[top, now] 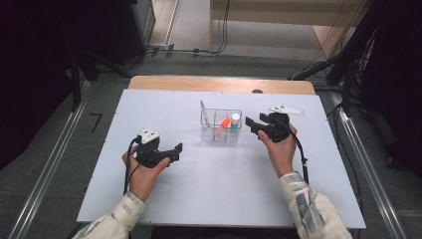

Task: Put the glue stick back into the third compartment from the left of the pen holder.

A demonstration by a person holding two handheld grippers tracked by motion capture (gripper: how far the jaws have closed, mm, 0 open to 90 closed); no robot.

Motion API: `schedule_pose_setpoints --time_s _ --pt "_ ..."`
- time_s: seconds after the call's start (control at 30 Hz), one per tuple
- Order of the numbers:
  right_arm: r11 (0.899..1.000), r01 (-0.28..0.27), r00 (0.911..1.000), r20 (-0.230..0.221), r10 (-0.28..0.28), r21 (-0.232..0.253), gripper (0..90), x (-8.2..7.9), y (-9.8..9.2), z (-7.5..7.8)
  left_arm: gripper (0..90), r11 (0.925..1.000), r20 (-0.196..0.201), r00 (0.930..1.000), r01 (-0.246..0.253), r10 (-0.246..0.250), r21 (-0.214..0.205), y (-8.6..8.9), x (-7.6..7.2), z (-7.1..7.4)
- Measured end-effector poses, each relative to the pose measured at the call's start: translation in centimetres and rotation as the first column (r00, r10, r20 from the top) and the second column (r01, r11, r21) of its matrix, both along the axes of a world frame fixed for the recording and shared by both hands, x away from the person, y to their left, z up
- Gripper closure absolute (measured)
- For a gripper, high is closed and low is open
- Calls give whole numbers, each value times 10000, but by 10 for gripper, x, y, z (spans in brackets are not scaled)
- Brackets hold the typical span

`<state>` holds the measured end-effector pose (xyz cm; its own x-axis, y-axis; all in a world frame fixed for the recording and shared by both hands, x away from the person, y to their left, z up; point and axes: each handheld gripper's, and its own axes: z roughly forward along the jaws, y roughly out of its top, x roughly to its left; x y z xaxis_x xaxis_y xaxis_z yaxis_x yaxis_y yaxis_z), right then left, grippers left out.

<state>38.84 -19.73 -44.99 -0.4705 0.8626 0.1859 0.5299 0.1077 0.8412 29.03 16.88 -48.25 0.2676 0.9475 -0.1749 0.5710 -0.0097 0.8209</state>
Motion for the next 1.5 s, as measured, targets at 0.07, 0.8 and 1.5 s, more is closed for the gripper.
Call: schedule_pose_setpoints --time_s 0.07,0.8,1.5 --pt "10000 20 10000 -31 -20 -82 318 -4 -4 -2 125 10000 -2 10000 4 -4 26 0 0 0" --pt "9953 94 9995 -303 -124 -966 208 -47 -49 -17 119 9998 2 9998 -175 175 135 19 -9 -5" --pt "9787 627 9963 -449 -728 -1956 167 -79 -92 -28 111 9990 -7 9995 -321 321 299 29 -14 -10"
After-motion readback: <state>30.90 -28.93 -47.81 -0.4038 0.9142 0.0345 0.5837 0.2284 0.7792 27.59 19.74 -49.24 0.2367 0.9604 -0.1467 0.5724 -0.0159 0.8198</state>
